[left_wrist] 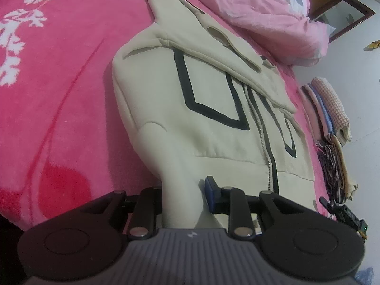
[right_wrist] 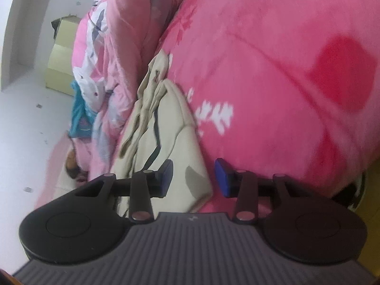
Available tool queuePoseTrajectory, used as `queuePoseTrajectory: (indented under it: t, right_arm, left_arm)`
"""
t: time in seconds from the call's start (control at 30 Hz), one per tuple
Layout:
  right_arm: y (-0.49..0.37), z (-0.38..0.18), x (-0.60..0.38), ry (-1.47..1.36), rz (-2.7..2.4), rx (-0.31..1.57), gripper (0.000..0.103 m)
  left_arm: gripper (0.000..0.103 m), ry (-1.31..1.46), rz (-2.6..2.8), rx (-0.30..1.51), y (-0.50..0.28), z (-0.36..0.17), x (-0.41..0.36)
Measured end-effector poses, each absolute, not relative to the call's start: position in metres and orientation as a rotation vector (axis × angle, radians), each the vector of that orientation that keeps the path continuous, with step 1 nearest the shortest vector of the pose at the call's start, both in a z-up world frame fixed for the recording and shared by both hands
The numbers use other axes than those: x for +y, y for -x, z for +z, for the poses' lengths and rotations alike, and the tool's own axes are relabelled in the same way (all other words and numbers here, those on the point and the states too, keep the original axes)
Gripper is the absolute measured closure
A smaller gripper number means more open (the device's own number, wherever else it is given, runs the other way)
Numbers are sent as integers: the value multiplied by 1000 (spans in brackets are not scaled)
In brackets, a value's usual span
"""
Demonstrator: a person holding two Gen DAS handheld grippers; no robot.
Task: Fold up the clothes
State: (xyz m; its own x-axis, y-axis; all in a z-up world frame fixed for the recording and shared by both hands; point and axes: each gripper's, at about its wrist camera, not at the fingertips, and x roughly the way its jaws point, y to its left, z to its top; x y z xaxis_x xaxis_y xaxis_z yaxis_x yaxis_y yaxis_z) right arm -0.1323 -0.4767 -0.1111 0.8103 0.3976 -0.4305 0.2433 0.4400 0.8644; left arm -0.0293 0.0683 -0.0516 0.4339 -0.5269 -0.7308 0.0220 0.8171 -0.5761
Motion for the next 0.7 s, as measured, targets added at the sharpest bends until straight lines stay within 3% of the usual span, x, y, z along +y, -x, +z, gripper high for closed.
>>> queuePoseTrajectory:
  t: [0.07, 0.2, 0.4, 0.6, 0.7]
  right_arm:
    - [134, -110, -470, -1133, 130, 661, 67]
    - [127, -102, -453, -1100, 154, 682, 82]
    - [121, -101, -439, -1080, 171, 669, 95]
    - [123, -91, -434, -1074, 189, 599, 98]
    - [124, -82, -432, -1064, 212, 549, 98]
  left_arm:
    - [78, 537, -370, 1078, 30, -52, 69]
    - [78, 532, -384, 1069, 30, -52, 70]
    - [82, 553, -395, 1070, 32, -52, 73]
    - [96, 567, -383, 1056, 35, -45, 76]
    - [97, 570, -395, 1019, 38, -35, 77]
